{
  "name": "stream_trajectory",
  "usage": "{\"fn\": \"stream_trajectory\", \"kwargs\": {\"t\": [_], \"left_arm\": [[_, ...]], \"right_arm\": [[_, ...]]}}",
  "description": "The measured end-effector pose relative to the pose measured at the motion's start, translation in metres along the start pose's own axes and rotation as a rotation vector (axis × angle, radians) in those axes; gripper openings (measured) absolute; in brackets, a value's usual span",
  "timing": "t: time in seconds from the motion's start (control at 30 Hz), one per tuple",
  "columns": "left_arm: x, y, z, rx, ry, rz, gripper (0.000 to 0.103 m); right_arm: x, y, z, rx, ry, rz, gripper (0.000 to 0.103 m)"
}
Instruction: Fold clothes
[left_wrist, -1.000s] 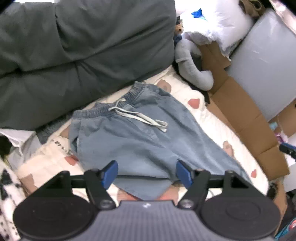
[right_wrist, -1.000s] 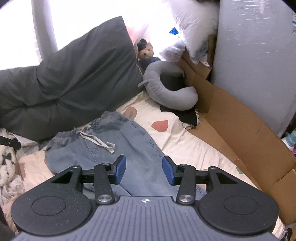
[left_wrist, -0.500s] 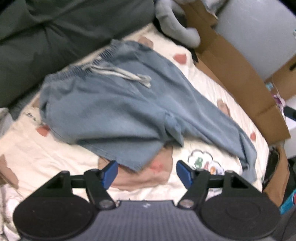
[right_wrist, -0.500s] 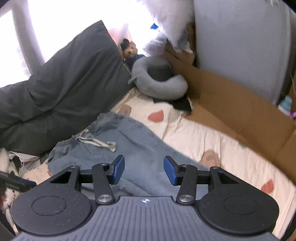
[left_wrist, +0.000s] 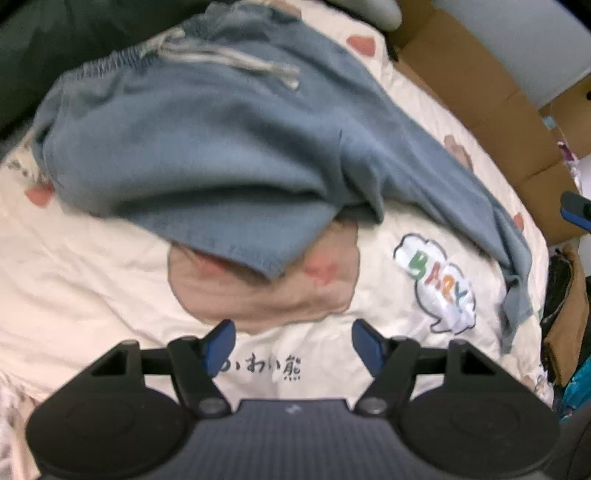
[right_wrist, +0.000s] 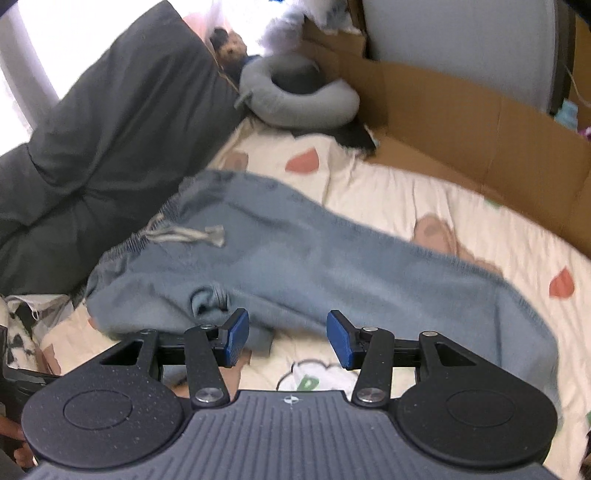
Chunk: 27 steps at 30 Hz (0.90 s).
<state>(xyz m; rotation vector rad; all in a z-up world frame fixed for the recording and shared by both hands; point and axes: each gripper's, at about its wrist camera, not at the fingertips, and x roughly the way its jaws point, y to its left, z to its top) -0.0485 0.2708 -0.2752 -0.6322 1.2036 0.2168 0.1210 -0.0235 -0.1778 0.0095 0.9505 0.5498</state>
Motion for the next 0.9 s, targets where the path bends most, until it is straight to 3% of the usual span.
{"fn": "stream_trajectory", "kwargs": {"t": [0.47, 0.77, 0.9], "left_arm": [[0.065, -0.002, -0.016, 0.075, 0.067, 0.025, 0.072], [0.09, -0.005, -0.01, 0.054, 0.023, 0.012, 0.072], [0.09, -0.008, -0.002, 0.065, -0.018, -0.004, 0.066]], "right_arm": [[0.038, -0.005, -0.054, 0.119, 0.084, -0.027, 0.054], [0.055, 0.007, -0.088, 0.092, 0.167, -0.014, 0.054], [0.058, 0.008, -0.099, 0.09, 0.193, -0.006, 0.054]]}}
